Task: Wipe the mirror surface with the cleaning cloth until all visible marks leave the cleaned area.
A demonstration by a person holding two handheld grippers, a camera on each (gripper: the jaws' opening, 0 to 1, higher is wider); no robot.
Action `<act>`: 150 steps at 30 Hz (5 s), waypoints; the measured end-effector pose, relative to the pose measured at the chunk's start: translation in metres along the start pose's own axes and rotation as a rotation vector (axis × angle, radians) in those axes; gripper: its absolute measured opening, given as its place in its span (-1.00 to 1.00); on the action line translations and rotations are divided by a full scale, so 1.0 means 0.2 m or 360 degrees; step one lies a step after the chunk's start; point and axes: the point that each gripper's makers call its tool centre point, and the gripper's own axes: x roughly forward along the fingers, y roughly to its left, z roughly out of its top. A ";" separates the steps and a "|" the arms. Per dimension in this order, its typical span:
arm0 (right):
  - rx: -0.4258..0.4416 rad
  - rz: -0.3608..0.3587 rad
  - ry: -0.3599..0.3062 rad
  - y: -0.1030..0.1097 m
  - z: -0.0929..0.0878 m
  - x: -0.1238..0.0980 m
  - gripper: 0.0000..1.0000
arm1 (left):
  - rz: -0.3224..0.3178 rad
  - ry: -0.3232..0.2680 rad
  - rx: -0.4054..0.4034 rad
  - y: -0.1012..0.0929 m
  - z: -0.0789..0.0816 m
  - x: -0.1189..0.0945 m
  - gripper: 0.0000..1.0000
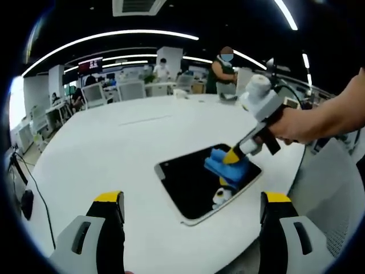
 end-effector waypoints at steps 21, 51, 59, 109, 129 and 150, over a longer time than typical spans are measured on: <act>-0.0004 0.0020 0.0006 0.06 -0.10 -0.06 -0.92 | 0.0012 0.0013 0.0033 0.00 -0.03 0.00 0.99; -0.0031 0.0054 0.0006 0.12 -0.21 -0.12 -0.92 | 0.0046 0.0045 -0.0007 0.02 -0.07 0.01 0.99; -0.0031 0.0057 0.0007 0.13 -0.22 -0.12 -0.92 | 0.0020 0.0042 0.0001 0.01 -0.07 0.01 0.99; -0.0078 0.0087 0.0029 0.10 -0.27 -0.15 -0.93 | 0.0034 0.0088 0.0037 0.01 -0.09 0.01 0.99; -0.0032 0.0065 0.0035 0.00 -0.30 -0.19 -0.93 | 0.0036 0.0092 0.0037 0.01 -0.09 0.02 0.99; -0.0008 0.0029 0.0039 -0.08 -0.31 -0.22 -0.92 | 0.0018 0.0083 0.0065 0.01 -0.08 0.02 0.99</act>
